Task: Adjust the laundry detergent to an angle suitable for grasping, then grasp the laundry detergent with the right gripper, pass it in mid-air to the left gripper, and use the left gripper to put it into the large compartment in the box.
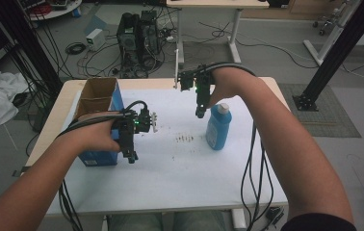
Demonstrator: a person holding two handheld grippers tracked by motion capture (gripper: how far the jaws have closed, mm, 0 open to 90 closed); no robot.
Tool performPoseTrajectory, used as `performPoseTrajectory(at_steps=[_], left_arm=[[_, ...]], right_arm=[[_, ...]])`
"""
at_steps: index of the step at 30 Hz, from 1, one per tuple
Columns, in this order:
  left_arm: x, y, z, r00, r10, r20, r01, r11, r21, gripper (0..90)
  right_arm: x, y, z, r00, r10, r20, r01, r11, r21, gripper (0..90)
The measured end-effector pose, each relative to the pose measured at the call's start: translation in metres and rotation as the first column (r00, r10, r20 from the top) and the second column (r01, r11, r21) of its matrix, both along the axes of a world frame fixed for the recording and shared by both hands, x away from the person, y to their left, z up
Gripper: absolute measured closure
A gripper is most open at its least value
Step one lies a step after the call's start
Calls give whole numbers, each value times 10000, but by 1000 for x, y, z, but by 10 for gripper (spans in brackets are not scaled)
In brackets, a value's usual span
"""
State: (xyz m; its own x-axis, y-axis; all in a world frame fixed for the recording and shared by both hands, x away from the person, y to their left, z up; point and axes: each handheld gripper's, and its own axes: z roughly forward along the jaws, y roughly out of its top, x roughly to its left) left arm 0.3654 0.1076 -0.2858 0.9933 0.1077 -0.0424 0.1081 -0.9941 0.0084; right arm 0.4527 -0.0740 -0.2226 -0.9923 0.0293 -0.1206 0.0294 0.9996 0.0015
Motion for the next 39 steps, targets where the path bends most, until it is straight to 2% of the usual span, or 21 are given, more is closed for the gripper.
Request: performPoseTrajectory(at_steps=[6, 7, 13, 15, 18, 23, 24, 28, 29, 30, 31, 32, 33, 34, 35, 37, 39], left_arm=[[-1, -1, 2, 10000, 6, 40, -7, 9999, 133, 64], [-1, 0, 1, 9999, 8, 104, -8, 10000, 39, 64], [-1, -1, 0, 10000, 44, -80, -43, 10000, 80, 64], [0, -2, 0, 9999, -99, -32, 99, 9998, 148, 64], [1, -3, 0, 10000, -49, 54, 48, 10000, 49, 64], [-1, -2, 0, 10000, -54, -63, 55, 10000, 80, 64], [-1, -1, 1, 9999, -89, 58, 89, 9999, 102, 64], [-3, 0, 1, 9999, -55, 99, 54, 9999, 116, 64], [-4, 0, 0, 10000, 11, -15, -11, 9999, 102, 64], [-4, 0, 0, 9999, -96, 83, 95, 9999, 108, 64], [-5, 0, 0, 10000, 70, -52, -70, 9999, 78, 64], [-5, 0, 1, 9999, -43, 156, 41, 9999, 104, 64], [-6, -1, 1, 9999, -38, 123, 37, 9999, 98, 64], [-6, -1, 2, 9999, -37, 100, 37, 10000, 66, 64], [-7, -1, 2, 9997, -108, 202, 107, 9999, 66, 64], [-8, -1, 3, 9999, -80, 146, 78, 9999, 91, 64], [-9, -2, 4, 9999, -55, 138, 54, 9999, 86, 64]], right_arm=[[-3, -1, 1, 10000, 7, 64, -7, 10000, -18, 117], [-4, -1, 2, 9999, 65, 94, -65, 10000, -1, 117], [-4, -2, 3, 10000, 51, 81, -50, 10000, -35, 117], [-3, -3, 2, 10000, 40, 56, -40, 10000, 8, 117], [-2, -3, 0, 10000, -9, 90, 10, 10000, -26, 117], [-3, -3, -1, 10000, -53, 39, 53, 9998, 194, 117], [-3, -4, -1, 10000, -71, 30, 70, 9995, 297, 117], [-5, -6, -1, 9999, -167, 42, 165, 9989, 439, 117], [-6, -7, -1, 9997, -235, 51, 232, 9981, 563, 117], [-7, -7, -1, 9996, -275, 24, 273, 9970, 725, 117], [-7, -8, 0, 9995, -309, -3, 308, 9956, 882, 117], [-7, -8, 0, 9995, -309, -3, 308, 9956, 882, 117], [-7, -9, 2, 9993, -368, -41, 370, 9937, 1055, 117], [-8, -11, 3, 9987, -471, -178, 494, 9854, 1626, 117], [-8, -11, 3, 9987, -471, -178, 494, 9854, 1626, 117], [-11, -13, 5, 9966, -741, -351, 802, 9697, 2308, 117], [-10, -15, 7, 9963, -750, -422, 837, 9586, 2721, 117]])
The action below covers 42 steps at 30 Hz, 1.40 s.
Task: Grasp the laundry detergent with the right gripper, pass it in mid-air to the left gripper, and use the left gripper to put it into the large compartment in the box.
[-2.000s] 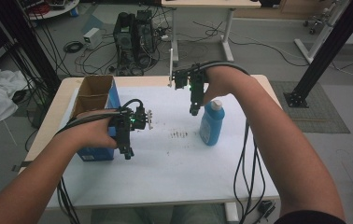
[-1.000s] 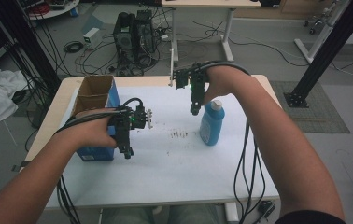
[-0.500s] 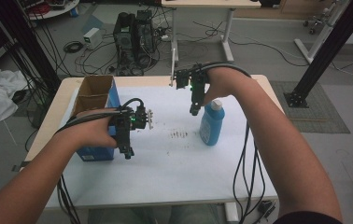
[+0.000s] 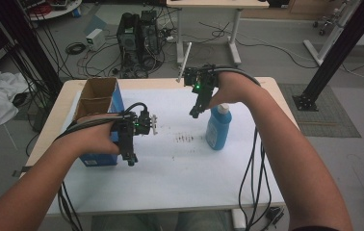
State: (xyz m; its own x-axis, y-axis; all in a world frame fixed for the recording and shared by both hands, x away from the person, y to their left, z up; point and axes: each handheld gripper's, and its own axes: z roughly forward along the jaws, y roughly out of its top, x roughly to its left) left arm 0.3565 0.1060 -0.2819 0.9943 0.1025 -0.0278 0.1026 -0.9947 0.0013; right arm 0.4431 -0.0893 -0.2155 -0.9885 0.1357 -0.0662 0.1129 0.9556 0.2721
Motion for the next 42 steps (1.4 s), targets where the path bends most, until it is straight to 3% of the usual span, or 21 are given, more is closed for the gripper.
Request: performPoseTrajectory(at_steps=[2, 3, 5, 7, 13, 16, 17, 18, 22, 23, 24, 30, 33, 37, 42], left_arm=[[-1, 0, 1, 10000, 1, 41, -1, 10000, 21, 64], [-1, 0, 1, 9999, 28, 98, -28, 10000, -42, 64], [-2, 0, 2, 10000, -1, 46, 1, 10000, 45, 64], [-3, 0, 1, 10000, 44, 45, -44, 10000, 44, 64], [-5, 1, 2, 9998, 128, 130, -129, 9999, 47, 64], [-6, 3, 2, 9998, 69, 162, -70, 9999, 104, 64], [-6, 4, 3, 9998, 152, 119, -154, 9998, 98, 64], [-6, 4, 3, 9999, 132, 90, -133, 9998, 124, 64], [-6, 7, 4, 9997, 221, 125, -223, 9997, 95, 64], [-6, 8, 3, 9997, 226, 126, -227, 9997, 111, 64], [-6, 9, 3, 9997, 222, 108, -223, 9997, 114, 64], [-4, 7, 1, 9997, 229, 48, -229, 9996, 155, 64], [-3, 4, -1, 9998, 172, 22, -173, 9997, 146, 64], [-3, -2, -2, 10000, 15, -33, -14, 9998, 186, 64], [-3, -7, -1, 9999, -138, 24, 138, 9998, 112, 64]], right_arm=[[2, -4, -1, 9999, -102, -60, 107, 9952, 970, 117], [2, -4, -1, 9999, -102, -60, 107, 9952, 970, 117], [3, -5, -2, 9997, -217, -71, 225, 9889, 1468, 117], [7, -7, -2, 9982, -600, 6, 585, 9746, 2162, 116], [18, -10, -5, 9888, -1438, 400, 1278, 9542, 2707, 117], [24, -15, -5, 9783, -2023, 440, 1798, 9356, 3039, 116], [29, -19, -5, 9728, -2274, 442, 1993, 9188, 3406, 116], [29, -19, -5, 9728, -2274, 442, 1993, 9188, 3406, 116], [37, -30, -3, 9620, -2688, 480, 2294, 8909, 3921, 116], [39, -37, -4, 9564, -2888, 441, 2463, 8783, 4098, 116], [39, -41, -4, 9542, -2963, 404, 2531, 8722, 4185, 116], [38, -60, -5, 9424, -3314, 452, 2799, 8556, 4354, 116], [36, -75, -5, 9334, -3560, 446, 2973, 8371, 4591, 116], [33, -97, -7, 9238, -3816, 307, 3135, 8000, 5115, 116], [29, -121, -15, 9030, -4292, 172, 3511, 7605, 5463, 116]])
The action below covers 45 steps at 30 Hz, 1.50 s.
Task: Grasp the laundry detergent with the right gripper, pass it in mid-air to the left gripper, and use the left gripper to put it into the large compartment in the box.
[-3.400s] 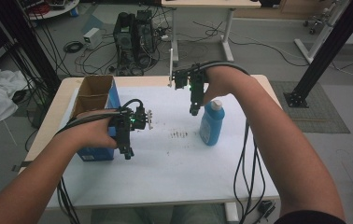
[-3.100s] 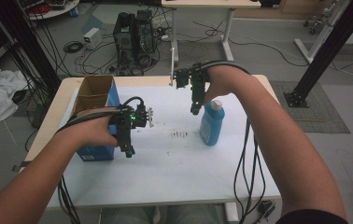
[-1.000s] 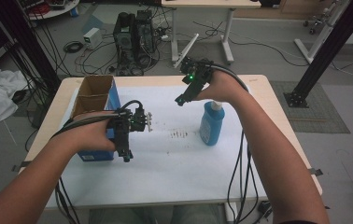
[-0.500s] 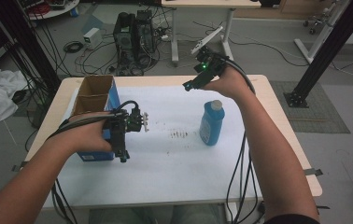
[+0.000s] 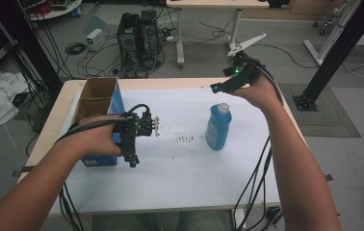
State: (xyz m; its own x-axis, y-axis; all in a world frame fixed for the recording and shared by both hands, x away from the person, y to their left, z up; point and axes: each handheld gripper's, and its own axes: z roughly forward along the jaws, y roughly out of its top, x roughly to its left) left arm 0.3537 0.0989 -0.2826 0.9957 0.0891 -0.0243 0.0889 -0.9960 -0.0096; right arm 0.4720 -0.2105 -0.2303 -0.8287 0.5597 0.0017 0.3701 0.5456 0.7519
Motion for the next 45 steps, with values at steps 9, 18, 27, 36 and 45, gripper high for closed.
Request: performPoseTrajectory(at_steps=[9, 18, 27, 36, 45], left_arm=[[2, -3, -1, 10000, -40, -14, 40, 10000, 26, 64], [1, -8, -5, 9997, -224, -37, 224, 9997, 50, 64], [-2, -8, -3, 9994, -325, 93, 325, 9995, -46, 64], [-7, -1, -5, 9995, -312, 76, 313, 9993, -180, 64], [-8, 1, -5, 9995, -301, 50, 302, 9991, -307, 64]], right_arm=[[-8, -38, -18, 9968, -774, -189, 787, 9930, 876, 115], [-30, -66, -33, 9916, -1281, -189, 1295, 9826, 1331, 115], [-53, -81, -48, 9872, -1570, -295, 1595, 9795, 1229, 115], [-91, -97, -78, 9839, -1746, -372, 1781, 9748, 1342, 115], [-128, -89, -122, 9854, -1691, -168, 1698, 9749, 1443, 115]])
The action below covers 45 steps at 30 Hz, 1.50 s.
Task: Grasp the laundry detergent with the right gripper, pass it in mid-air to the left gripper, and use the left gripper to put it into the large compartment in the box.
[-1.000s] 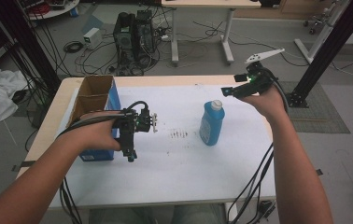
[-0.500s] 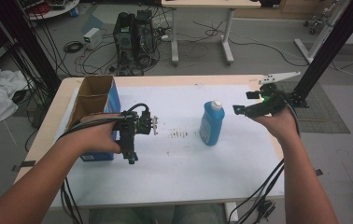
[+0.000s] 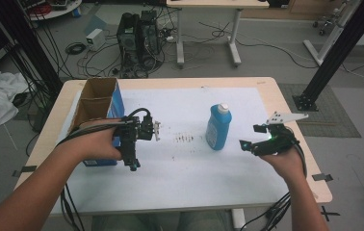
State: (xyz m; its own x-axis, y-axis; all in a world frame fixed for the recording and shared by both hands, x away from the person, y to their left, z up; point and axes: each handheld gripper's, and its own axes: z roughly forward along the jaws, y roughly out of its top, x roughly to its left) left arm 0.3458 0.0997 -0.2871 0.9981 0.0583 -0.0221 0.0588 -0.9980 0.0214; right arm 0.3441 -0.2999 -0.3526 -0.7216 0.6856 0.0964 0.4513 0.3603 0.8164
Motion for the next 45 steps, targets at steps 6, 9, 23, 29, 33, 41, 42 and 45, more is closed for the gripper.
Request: performPoseTrajectory(at_steps=[6, 9, 23, 29, 33, 41, 42, 45], left_arm=[[-1, 1, -1, 10000, 22, 34, -22, 9999, -153, 64], [-1, 1, 0, 10000, 2, 76, -2, 10000, -36, 64], [-6, 12, 5, 9998, 155, 121, -154, 9998, -119, 64], [-5, 14, 4, 9998, 159, 91, -158, 9998, -84, 64], [-6, 14, 2, 9999, 143, 69, -142, 9999, -82, 64], [-5, 15, 2, 9998, 160, 69, -159, 9998, -109, 64], [-5, 16, 2, 9999, 152, 66, -151, 9998, -113, 64], [-4, 17, 2, 9998, 174, 46, -173, 9998, -119, 64]], right_arm=[[-14, 22, -37, 9990, -449, 55, 448, 9987, 247, 115], [-14, 30, -49, 9968, -734, 304, 724, 9969, 301, 115], [1, 66, -68, 9892, -1454, 191, 1438, 9872, 687, 115], [4, 70, -70, 9809, -1940, 125, 1925, 9781, 790, 115], [10, 71, -71, 9742, -2150, 689, 2096, 9747, 782, 115], [20, 80, -71, 9683, -2352, 838, 2284, 9700, 836, 115], [21, 80, -71, 9675, -2345, 943, 2286, 9710, 695, 115], [25, 85, -69, 9629, -2512, 991, 2429, 9660, 885, 115]])
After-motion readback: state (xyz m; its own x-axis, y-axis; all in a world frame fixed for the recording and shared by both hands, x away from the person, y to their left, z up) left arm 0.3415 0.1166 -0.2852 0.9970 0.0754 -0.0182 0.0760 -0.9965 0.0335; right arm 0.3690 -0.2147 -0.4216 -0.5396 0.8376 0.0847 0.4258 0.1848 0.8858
